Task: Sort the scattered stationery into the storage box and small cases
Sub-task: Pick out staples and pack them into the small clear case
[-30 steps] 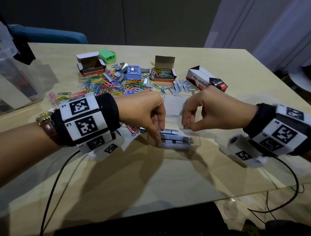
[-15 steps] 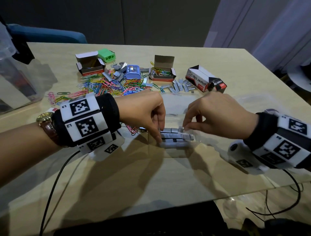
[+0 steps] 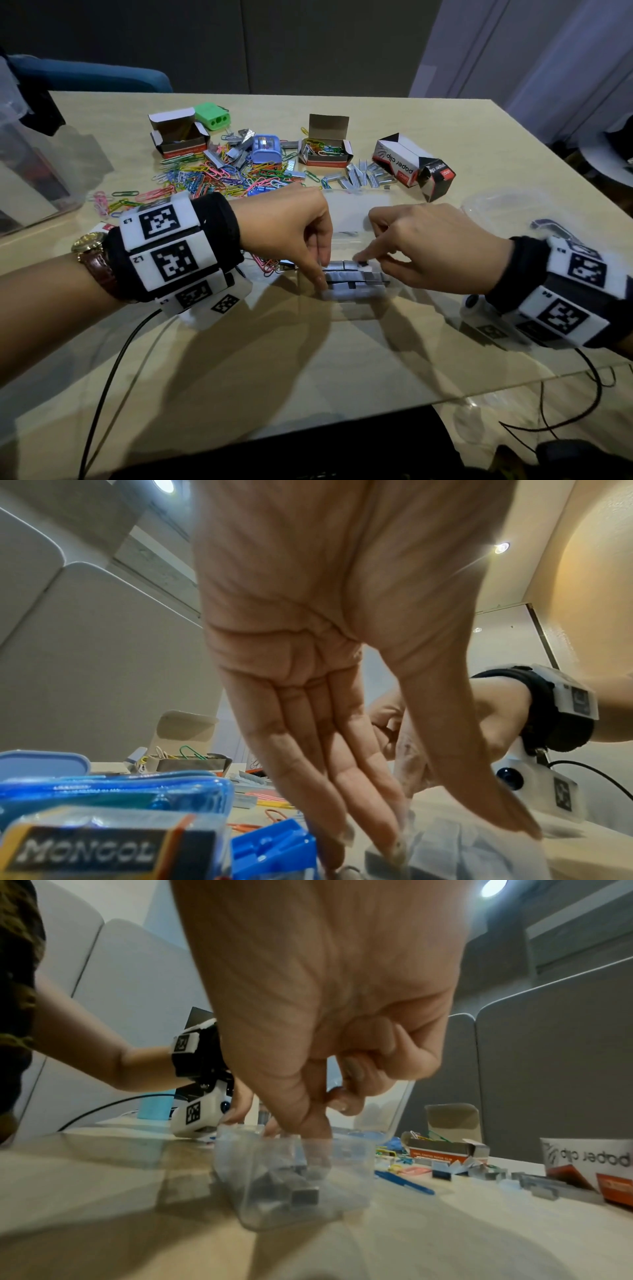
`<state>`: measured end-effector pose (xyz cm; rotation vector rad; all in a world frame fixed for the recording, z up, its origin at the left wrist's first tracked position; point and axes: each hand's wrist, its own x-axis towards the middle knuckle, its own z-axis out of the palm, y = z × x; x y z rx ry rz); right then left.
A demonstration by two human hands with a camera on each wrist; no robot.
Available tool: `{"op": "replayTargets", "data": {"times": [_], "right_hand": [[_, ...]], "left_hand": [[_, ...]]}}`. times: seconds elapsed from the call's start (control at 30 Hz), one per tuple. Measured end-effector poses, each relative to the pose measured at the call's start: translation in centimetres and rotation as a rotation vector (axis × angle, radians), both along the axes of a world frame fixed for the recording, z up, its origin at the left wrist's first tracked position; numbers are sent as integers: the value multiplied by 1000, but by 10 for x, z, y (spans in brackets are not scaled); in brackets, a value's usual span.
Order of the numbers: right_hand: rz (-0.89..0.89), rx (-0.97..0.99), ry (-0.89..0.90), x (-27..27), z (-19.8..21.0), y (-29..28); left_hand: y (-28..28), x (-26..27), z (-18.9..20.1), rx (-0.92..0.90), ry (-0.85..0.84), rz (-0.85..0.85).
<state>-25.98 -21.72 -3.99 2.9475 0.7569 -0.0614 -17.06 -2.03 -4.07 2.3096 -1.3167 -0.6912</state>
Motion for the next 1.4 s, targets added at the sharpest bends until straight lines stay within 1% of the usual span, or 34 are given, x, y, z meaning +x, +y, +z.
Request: {"op": "replayTargets", "data": {"times": [0.2,0.3,0.4,0.57,0.7,0.83,0.9,0.97,1.03,1.13,1.4], "right_hand": [[-54,-3,40,-1,3,0],[-94,14,9,-5,5,-1],[-133,-12,-4,-8,7,-1],[-138,9,25,-12,0,2],[-154,18,-14,-14,1,2],[-119,55,-55,-14,11,-1],[-136,-17,-46,-12,20,-4],[-172,-106,4,-9,27,-4],[-182,-133,63,-4,29,-1],[-187,-139,99,4,27,7],[-190,-230,29,5,18,18]], "left_hand": [[1,-1,0,-9,0,0],[1,-2,0,-14,1,6],[0,-3,0,-17,-6,13],[0,-3,0,-16,-1,21],[1,-3,-1,-15,15,25],[2,-4,-1,-20,37,30],[1,-4,-1,-22,33,35],[1,-4,-1,-19,30,35],[1,-4,-1,-16,38,28],[1,-5,0,-21,46,24],[1,-3,-1,-27,44,20]]}}
